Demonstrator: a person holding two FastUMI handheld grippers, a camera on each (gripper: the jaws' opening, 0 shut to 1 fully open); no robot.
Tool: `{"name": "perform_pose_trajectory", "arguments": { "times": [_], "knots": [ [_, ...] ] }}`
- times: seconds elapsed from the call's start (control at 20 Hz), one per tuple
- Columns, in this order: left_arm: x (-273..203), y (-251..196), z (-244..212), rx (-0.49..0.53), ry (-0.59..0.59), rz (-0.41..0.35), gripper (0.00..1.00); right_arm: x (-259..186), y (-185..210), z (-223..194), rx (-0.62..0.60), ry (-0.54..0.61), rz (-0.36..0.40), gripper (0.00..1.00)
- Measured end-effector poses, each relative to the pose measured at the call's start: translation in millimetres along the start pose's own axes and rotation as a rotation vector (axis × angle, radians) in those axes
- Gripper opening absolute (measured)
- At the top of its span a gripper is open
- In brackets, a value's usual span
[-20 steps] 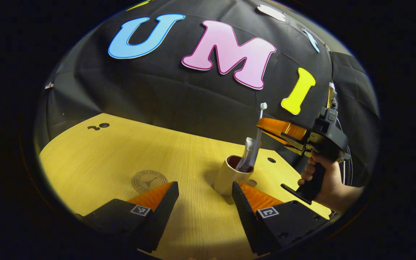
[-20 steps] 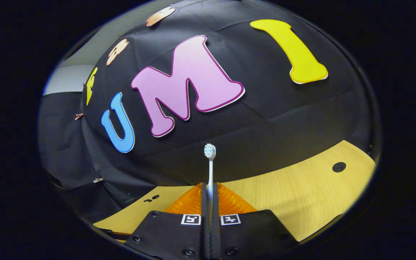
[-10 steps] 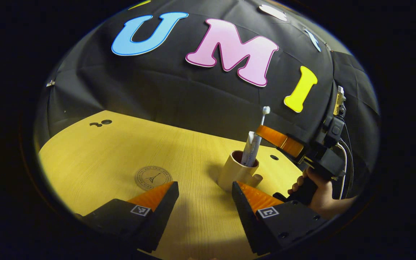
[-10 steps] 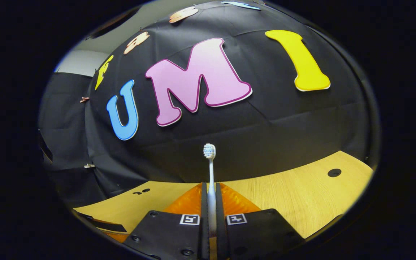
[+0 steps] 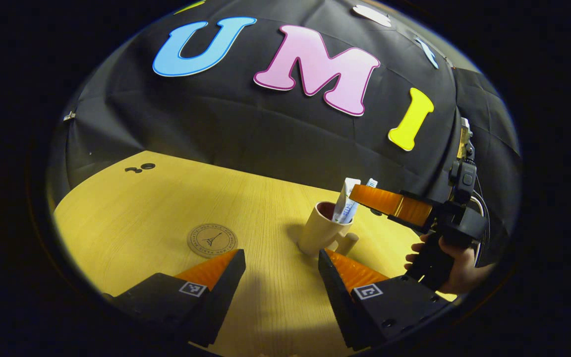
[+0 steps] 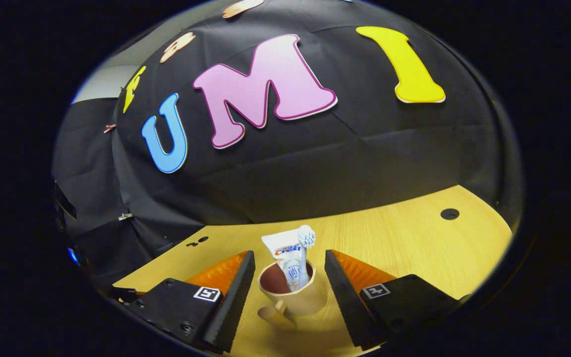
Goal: Put the toothbrush and toothpaste on the desktop into the cup, then pick up the cup and place it on the coaster on the desktop.
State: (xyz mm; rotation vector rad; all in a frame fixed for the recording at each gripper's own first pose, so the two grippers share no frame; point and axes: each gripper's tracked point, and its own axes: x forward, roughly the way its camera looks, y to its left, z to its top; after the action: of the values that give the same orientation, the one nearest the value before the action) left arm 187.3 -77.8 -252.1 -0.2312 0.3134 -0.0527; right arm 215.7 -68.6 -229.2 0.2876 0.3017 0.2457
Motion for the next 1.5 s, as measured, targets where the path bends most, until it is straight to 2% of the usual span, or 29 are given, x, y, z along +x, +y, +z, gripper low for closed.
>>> {"name": "perform_pose_trajectory", "arguments": {
  "times": [0.35, 0.4, 0.45, 0.5, 0.7, 0.9, 1.05, 1.2, 1.4, 1.5],
  "knots": [
    [-32, 15, 4, -0.017, 0.021, 0.052, 0.92, -4, 4, -9, -0.054, 0.18, -0.053, 0.91],
    [-37, 19, 5, -0.009, 0.021, 0.064, 0.92, -3, 6, -12, -0.051, 0.208, -0.057, 0.82],
    [-43, 24, 7, 0.002, 0.024, 0.079, 0.92, -1, 4, -17, -0.057, 0.244, -0.075, 0.94],
    [-49, 30, 7, 0.006, 0.032, 0.099, 0.92, -2, 2, -23, -0.067, 0.283, -0.096, 0.94],
    [-78, 49, 10, -0.042, 0.045, 0.149, 0.92, 0, 3, -48, -0.058, 0.432, -0.137, 0.95],
    [-104, 71, 8, 0.021, 0.082, 0.193, 0.92, -4, 5, -73, -0.093, 0.606, -0.149, 0.94],
    [-123, 86, 9, 0.006, 0.1, 0.22, 0.92, 1, 9, -89, -0.127, 0.716, -0.149, 0.95],
    [-142, 100, 10, -0.007, 0.104, 0.253, 0.92, 6, 12, -99, -0.179, 0.797, -0.147, 0.92],
    [-166, 116, -3, 0.015, 0.141, 0.295, 0.92, 6, 6, -114, -0.191, 0.891, -0.201, 0.91],
    [-177, 118, -10, 0.017, 0.151, 0.303, 0.92, 7, 7, -119, -0.202, 0.923, -0.202, 0.9]
  ]
}}
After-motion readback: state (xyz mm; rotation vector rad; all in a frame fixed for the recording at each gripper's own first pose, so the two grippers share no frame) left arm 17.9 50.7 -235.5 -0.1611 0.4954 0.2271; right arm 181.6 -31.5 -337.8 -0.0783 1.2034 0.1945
